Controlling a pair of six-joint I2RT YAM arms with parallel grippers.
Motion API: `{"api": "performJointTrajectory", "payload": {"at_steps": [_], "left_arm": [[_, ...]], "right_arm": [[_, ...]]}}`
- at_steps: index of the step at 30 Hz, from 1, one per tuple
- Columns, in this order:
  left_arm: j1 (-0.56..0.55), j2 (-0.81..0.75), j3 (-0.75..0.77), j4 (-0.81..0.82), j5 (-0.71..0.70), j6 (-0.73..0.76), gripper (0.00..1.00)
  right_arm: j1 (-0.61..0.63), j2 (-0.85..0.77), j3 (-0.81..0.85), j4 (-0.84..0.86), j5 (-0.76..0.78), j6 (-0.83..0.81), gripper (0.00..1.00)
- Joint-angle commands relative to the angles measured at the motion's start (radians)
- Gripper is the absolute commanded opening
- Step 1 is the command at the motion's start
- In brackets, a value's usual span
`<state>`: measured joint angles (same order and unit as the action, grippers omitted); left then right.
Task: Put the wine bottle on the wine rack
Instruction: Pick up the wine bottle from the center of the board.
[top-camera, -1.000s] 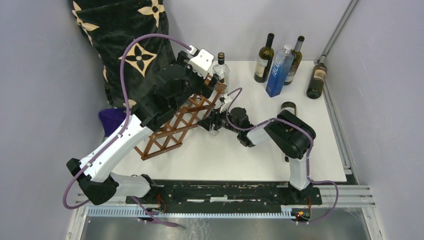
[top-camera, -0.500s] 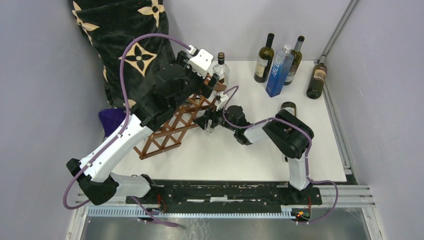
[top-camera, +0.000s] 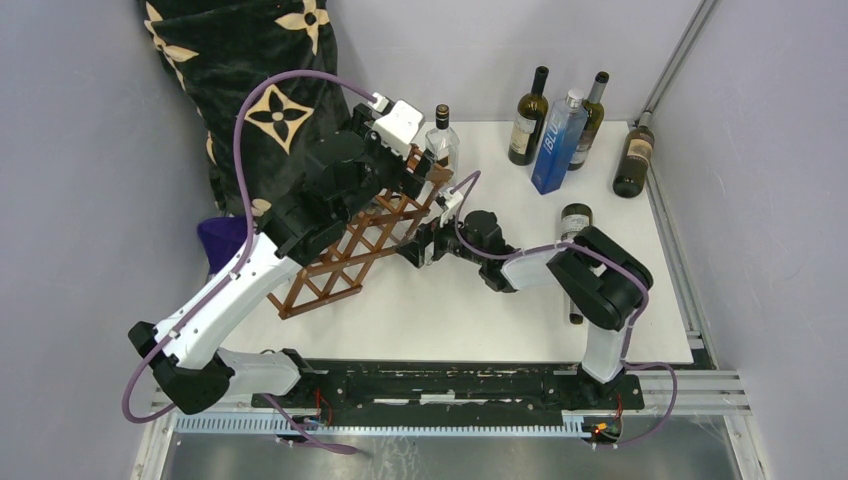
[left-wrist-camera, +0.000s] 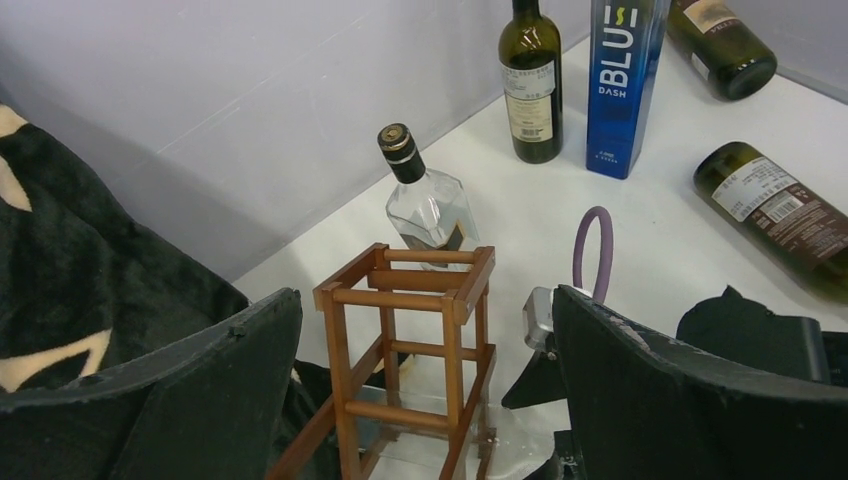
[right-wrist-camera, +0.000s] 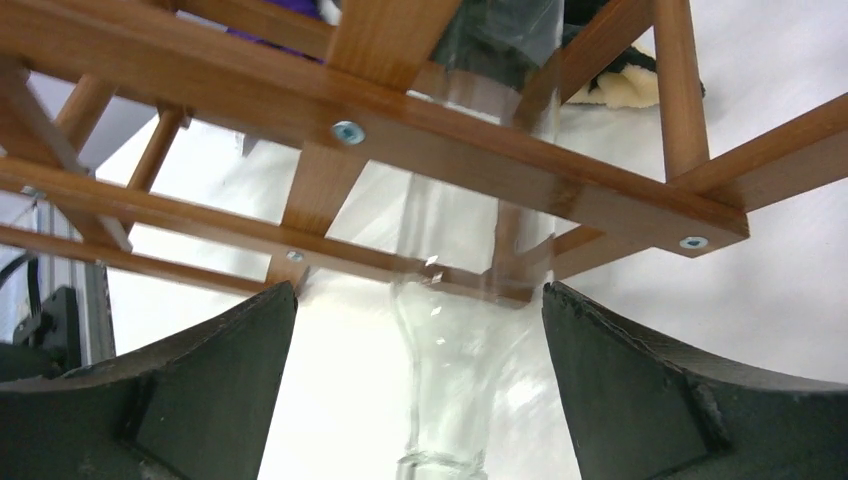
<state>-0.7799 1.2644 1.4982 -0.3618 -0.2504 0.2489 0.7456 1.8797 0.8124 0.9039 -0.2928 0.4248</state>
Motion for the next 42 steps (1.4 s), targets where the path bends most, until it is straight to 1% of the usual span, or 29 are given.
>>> {"api": "performJointTrajectory", "payload": {"at_steps": [1, 4, 7, 10, 13, 17, 22, 24, 25, 27, 30, 32, 37, 42], "left_arm": [[0.005, -0.045, -0.014, 0.073, 0.037, -0.070, 1.00], [0.005, -0.047, -0.023, 0.087, 0.055, -0.100, 1.00], [0.005, -0.051, -0.042, 0.114, 0.074, -0.138, 1.00], [0.005, -0.060, -0.070, 0.145, 0.095, -0.187, 1.00], [0.005, -0.066, -0.091, 0.171, 0.114, -0.243, 1.00], [0.005, -0.066, -0.110, 0.196, 0.128, -0.346, 1.00], [0.005, -0.057, -0.132, 0.232, 0.135, -0.460, 1.00], [0.005, -0.051, -0.121, 0.231, 0.141, -0.495, 1.00], [0.005, -0.048, -0.113, 0.225, 0.148, -0.503, 1.00], [0.007, -0.045, -0.106, 0.210, 0.158, -0.513, 1.00], [0.022, -0.048, -0.112, 0.197, 0.168, -0.542, 1.00], [0.031, -0.051, -0.116, 0.178, 0.178, -0.566, 1.00], [0.033, -0.090, -0.173, 0.183, 0.187, -0.624, 1.00], [0.033, -0.118, -0.173, 0.161, 0.231, -0.664, 1.00]], "right_arm": [[-0.014, -0.122, -0.039, -0.047, -0.084, -0.145, 0.98], [-0.027, -0.192, -0.076, -0.097, -0.127, -0.222, 0.98], [-0.047, -0.266, -0.088, -0.203, -0.181, -0.313, 0.98], [-0.076, -0.346, -0.082, -0.341, -0.254, -0.430, 0.98], [-0.110, -0.440, -0.063, -0.520, -0.291, -0.582, 0.98], [-0.164, -0.578, -0.044, -0.730, -0.275, -0.763, 0.98], [-0.250, -0.759, -0.075, -0.871, -0.187, -0.886, 0.98], [-0.272, -0.822, -0.094, -0.902, -0.147, -0.936, 0.98], [-0.278, -0.853, -0.104, -0.901, -0.105, -0.941, 0.98], [-0.294, -0.897, -0.109, -0.953, -0.038, -0.942, 0.98], [-0.339, -0.922, -0.050, -1.062, 0.054, -0.897, 0.98], [-0.373, -0.942, -0.029, -1.132, 0.068, -0.905, 0.98], [-0.495, -1.037, -0.087, -1.149, 0.119, -0.837, 0.98], [-0.633, -1.037, -0.090, -1.205, 0.099, -0.756, 0.98]]}}
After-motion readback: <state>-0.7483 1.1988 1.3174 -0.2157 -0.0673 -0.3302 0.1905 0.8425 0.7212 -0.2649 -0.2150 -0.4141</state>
